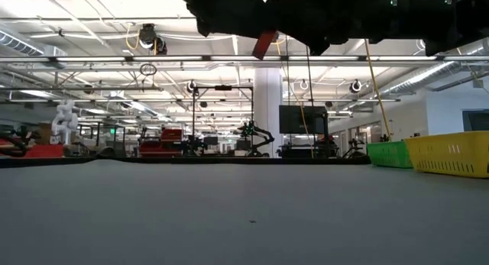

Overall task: Sort & place blocks by color
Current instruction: Put the red block into the orange basket

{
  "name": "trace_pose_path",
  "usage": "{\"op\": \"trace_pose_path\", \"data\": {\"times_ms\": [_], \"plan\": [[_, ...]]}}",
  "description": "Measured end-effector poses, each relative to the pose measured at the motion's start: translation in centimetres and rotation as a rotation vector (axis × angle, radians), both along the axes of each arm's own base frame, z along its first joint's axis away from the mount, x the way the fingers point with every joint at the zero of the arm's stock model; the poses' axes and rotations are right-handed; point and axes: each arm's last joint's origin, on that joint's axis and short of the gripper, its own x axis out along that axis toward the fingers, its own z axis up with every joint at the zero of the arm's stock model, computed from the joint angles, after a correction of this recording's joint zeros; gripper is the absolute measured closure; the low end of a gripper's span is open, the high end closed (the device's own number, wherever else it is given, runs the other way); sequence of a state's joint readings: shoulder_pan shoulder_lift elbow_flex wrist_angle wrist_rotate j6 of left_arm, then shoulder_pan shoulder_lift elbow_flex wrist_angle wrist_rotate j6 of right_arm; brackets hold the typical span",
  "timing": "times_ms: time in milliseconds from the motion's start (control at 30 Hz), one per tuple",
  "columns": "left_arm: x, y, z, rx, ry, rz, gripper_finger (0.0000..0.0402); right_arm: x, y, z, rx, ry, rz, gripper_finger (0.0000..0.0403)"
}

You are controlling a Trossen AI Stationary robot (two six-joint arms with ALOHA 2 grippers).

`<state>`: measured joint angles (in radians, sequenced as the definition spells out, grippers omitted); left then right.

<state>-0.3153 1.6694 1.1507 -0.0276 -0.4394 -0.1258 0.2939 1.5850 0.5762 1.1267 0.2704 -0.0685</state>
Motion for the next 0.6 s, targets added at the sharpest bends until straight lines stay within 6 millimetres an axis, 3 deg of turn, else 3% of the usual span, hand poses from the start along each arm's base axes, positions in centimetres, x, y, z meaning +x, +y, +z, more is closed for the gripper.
{"op": "trace_pose_path", "data": {"times_ms": [167,600], "plan": [[-0.4,0.0,0.4,0.008,0.004,0.004,0.0208,0.0,0.0,-0.2,0.006,0.017,0.003,0.0274],[-1.3,-0.2,-0.6,0.028,0.129,0.017,0.0069,-0.1,0.0,-1.2,0.030,0.126,-0.018,0.0274]]}}
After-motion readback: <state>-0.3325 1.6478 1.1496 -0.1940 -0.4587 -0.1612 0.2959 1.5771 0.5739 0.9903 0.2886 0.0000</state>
